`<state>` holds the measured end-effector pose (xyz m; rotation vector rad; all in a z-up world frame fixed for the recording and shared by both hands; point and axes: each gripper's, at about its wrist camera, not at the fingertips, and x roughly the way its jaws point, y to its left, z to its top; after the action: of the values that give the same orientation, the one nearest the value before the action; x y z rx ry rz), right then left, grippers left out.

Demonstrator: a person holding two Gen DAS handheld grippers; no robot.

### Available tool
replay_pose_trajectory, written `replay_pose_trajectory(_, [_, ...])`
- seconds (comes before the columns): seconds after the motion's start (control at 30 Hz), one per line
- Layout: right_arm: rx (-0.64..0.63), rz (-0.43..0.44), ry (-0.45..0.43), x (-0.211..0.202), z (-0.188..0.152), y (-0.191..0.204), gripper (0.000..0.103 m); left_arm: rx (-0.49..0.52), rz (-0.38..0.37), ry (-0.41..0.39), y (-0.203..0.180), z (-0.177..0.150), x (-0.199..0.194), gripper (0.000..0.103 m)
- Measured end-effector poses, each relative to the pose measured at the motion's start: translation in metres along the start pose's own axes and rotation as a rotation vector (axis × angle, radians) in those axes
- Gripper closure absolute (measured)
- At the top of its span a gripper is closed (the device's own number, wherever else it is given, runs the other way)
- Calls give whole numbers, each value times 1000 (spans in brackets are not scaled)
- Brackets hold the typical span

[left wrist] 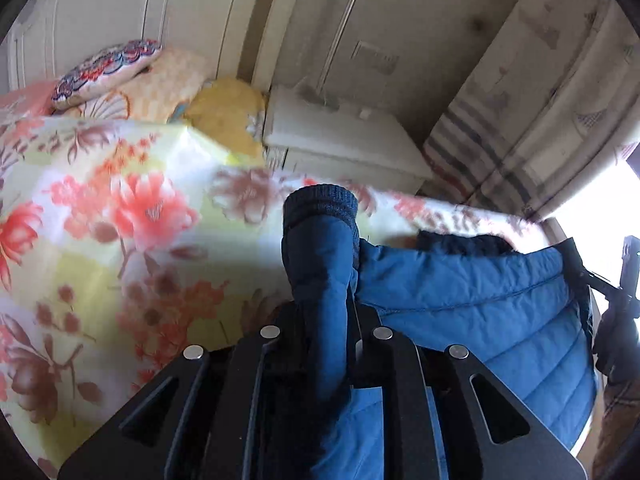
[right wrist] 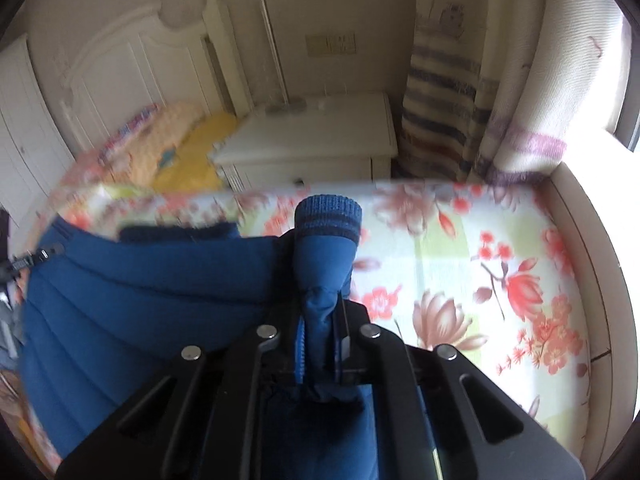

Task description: Fold large clothes

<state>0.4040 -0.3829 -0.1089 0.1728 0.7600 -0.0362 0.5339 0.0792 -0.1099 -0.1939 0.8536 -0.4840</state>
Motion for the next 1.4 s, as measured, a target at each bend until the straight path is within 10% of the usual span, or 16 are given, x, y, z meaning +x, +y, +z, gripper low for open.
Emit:
replay_pose_trajectory(0.2, [38,-64,116,57,-19,-8,63,-49,37,131,14,-7,48,65])
replay_pose_trajectory(0.27, [73,-96,132,47,-17,-13,35,-90,23,80,23,-6,29,61])
replay_pose_trajectory(0.37, [68,-129,29,0,-7,-9,34,-66,157,-88,18,1,-21,46])
replay_pose_trajectory(0.47, [-53,-75,-76,-34,6,34,34,43,210,-244,-27,12,-58,6])
replay_pose_trajectory(0.63, [-299,-11,-7,2,11,146,35,325,266,-101,-140,21,8,4])
replay_pose_trajectory(0.8, [-442,-107,121,71,-2,200,40,444,357,89,-162,4,94,4])
replay_pose_trajectory(1.4, [-323,8,58,95,-17,172,35,267,187,116,-123,-8,117,4])
